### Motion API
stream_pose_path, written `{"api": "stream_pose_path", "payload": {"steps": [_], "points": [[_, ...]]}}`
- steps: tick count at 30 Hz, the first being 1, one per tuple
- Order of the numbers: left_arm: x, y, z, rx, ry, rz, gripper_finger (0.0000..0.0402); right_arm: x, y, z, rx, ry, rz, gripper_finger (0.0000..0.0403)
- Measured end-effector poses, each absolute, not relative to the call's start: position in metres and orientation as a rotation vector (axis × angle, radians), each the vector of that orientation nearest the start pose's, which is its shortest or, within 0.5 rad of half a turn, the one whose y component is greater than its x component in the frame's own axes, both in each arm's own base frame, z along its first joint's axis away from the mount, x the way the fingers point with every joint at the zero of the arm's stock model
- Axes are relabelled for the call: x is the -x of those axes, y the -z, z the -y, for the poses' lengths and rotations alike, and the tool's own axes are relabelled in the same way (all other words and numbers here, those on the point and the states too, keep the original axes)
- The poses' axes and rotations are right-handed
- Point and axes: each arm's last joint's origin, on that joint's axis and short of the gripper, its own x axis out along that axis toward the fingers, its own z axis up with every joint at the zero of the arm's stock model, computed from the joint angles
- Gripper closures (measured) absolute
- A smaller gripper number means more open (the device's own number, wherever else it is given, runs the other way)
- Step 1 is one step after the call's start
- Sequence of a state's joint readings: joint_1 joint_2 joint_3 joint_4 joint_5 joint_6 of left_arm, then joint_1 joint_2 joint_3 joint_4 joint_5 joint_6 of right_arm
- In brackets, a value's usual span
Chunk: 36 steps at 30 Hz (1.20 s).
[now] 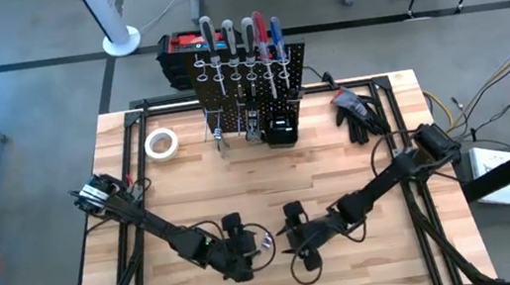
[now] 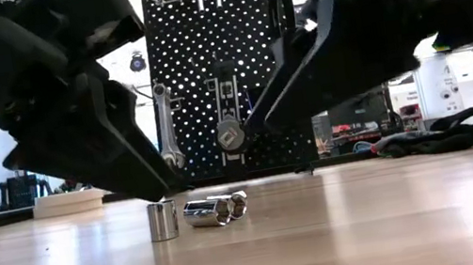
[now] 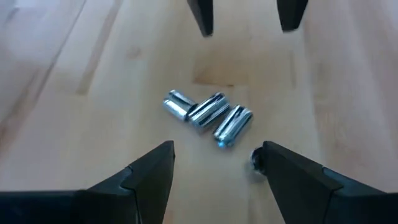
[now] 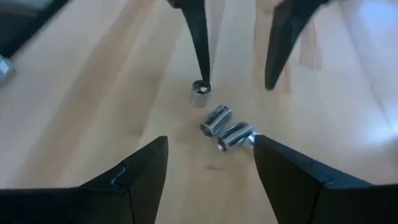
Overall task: Hang tools onto peg board
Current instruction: Put the socket wrench into the bin on the peg board
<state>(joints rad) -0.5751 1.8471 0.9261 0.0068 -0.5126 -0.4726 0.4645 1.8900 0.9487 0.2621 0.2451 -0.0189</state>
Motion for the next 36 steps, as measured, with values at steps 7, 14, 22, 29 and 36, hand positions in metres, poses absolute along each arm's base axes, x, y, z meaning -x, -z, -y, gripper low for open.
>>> {"api": "stream_pose_path", "payload": {"steps": [7, 14, 22, 29, 36], "points": [[-0.283, -0.106, 0.166, 0.072, -0.064, -0.635, 0.0170, -0.352, -0.126, -0.138, 0.197, -0.267, -0.666, 0.0211], [-0.273, -0.098, 0.160, 0.117, -0.051, -0.580, 0.0170, -0.368, -0.114, -0.107, 0.144, -0.268, -0.712, 0.0236], [-0.271, -0.096, 0.159, 0.125, -0.054, -0.586, 0.0170, -0.375, -0.107, -0.088, 0.094, -0.348, -0.786, 0.0245], [-0.270, -0.095, 0.159, 0.123, -0.053, -0.591, 0.0170, -0.377, -0.101, -0.087, 0.103, -0.387, -0.779, 0.0245], [-0.270, -0.095, 0.159, 0.105, -0.046, -0.591, 0.0170, -0.382, -0.105, -0.088, 0.121, -0.398, -0.744, 0.0264]]}}
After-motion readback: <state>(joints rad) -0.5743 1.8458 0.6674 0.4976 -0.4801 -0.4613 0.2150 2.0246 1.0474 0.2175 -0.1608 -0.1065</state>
